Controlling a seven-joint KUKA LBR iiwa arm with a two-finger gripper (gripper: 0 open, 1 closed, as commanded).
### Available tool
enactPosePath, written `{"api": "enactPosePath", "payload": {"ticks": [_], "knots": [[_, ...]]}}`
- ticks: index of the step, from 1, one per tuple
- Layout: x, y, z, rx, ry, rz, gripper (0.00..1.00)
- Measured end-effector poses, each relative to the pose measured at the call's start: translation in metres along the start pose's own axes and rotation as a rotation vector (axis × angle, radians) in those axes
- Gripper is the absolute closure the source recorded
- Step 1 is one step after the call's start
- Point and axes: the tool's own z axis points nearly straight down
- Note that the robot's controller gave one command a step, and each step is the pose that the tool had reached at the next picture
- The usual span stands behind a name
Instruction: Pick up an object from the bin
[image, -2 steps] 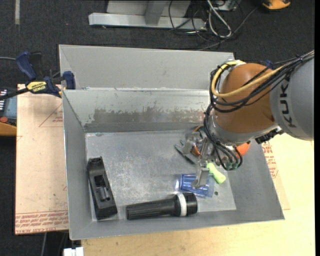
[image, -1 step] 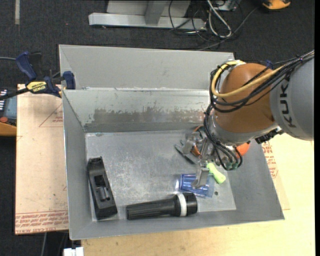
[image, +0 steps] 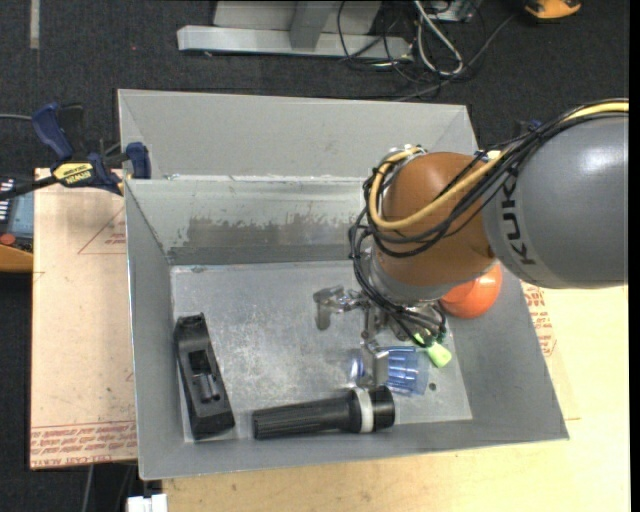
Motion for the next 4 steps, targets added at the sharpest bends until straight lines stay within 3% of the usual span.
{"api": "enactPosePath", "payload": {"ticks": [1, 2, 3, 4], "knots": [[0.000, 0.009, 0.011, -0.003, 0.002, -0.065, 0.00], [-0.007, -0.012, 0.046, -0.002, 0.000, -0.073, 0.00], [0.030, 0.018, 0.061, -0.001, -0.013, 0.021, 0.00], [0.017, 0.008, 0.080, -0.003, -0.007, -0.148, 0.00]]}}
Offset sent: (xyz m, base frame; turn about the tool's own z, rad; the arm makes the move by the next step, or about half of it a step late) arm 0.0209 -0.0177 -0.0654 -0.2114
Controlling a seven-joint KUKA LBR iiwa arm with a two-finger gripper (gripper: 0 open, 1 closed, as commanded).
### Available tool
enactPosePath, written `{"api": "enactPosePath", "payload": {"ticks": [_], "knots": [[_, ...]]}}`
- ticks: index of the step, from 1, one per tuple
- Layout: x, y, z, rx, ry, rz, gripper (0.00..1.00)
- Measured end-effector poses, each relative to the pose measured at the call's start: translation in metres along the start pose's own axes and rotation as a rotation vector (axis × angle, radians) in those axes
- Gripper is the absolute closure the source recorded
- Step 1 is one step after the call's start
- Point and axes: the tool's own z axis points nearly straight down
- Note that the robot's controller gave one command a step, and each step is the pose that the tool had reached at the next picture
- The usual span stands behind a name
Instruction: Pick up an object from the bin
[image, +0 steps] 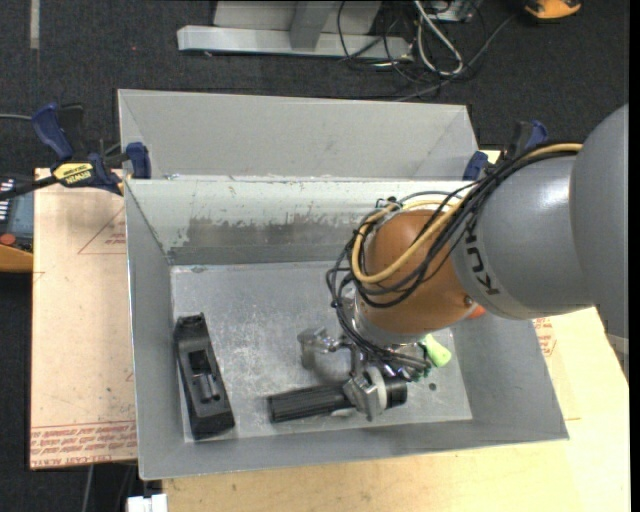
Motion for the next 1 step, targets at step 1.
{"api": "enactPosePath", "payload": {"ticks": [1], "knots": [[0.0300, -0.0090, 0.0032, -0.003, -0.005, 0.167, 0.00]]}}
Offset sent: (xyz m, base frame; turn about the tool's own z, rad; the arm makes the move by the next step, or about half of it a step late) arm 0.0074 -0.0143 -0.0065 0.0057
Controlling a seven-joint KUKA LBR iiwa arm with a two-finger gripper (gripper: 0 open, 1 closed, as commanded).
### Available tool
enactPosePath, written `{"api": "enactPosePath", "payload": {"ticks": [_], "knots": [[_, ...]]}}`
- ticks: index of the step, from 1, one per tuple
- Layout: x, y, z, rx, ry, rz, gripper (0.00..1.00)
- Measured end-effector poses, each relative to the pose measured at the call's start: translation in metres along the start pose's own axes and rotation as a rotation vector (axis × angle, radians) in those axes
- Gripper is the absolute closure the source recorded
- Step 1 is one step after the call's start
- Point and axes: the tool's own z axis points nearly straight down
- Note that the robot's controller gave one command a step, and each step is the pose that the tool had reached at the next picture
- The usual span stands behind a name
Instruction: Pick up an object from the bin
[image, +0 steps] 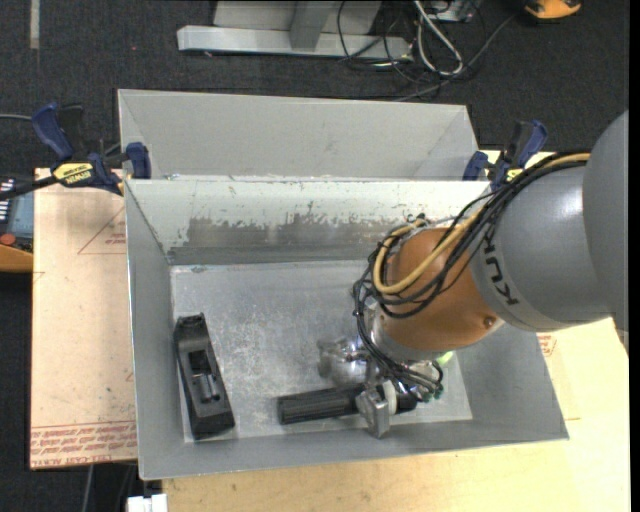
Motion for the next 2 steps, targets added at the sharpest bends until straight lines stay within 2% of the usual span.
{"api": "enactPosePath", "payload": {"ticks": [1, 2], "knots": [[-0.0327, -0.0029, -0.0025, 0.003, -0.002, -0.155, 1.00], [-0.0331, -0.0030, -0.0026, 0.003, -0.004, -0.154, 1.00]]}}
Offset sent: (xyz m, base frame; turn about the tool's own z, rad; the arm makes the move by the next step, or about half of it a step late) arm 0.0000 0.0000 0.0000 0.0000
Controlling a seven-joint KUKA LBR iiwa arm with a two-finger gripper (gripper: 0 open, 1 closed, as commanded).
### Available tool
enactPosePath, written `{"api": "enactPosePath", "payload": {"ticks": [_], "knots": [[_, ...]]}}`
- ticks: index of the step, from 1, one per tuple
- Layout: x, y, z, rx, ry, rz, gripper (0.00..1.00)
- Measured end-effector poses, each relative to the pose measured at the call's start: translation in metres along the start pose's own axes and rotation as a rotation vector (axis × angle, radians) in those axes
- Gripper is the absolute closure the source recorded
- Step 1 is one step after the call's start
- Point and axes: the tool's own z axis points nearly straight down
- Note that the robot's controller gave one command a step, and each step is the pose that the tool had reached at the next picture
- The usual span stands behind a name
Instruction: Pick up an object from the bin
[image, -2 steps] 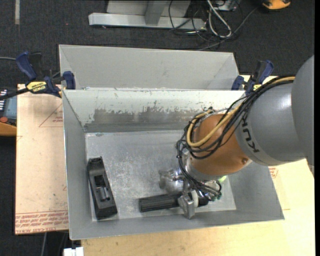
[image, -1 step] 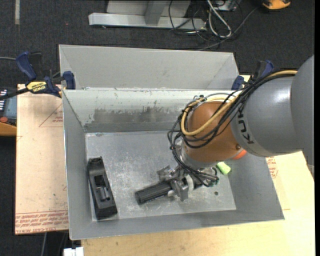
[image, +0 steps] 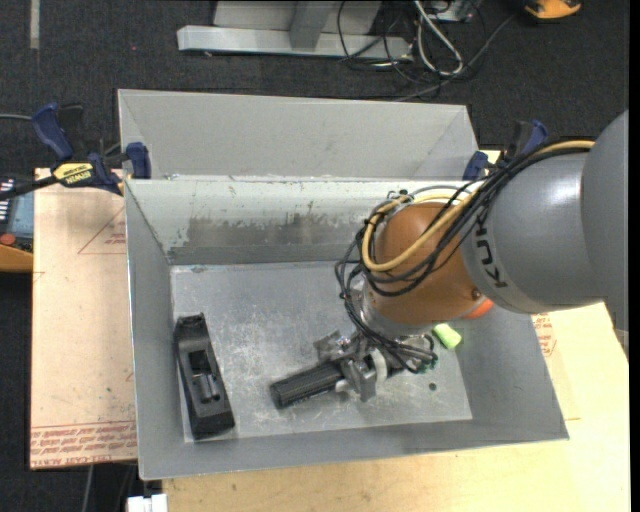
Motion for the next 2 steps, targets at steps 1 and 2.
{"api": "enactPosePath", "payload": {"ticks": [1, 2], "knots": [[0.000, -0.003, -0.090, -0.004, 0.004, -0.004, 1.00], [-0.010, 0.004, -0.124, -0.003, -0.003, -0.012, 1.00]]}}
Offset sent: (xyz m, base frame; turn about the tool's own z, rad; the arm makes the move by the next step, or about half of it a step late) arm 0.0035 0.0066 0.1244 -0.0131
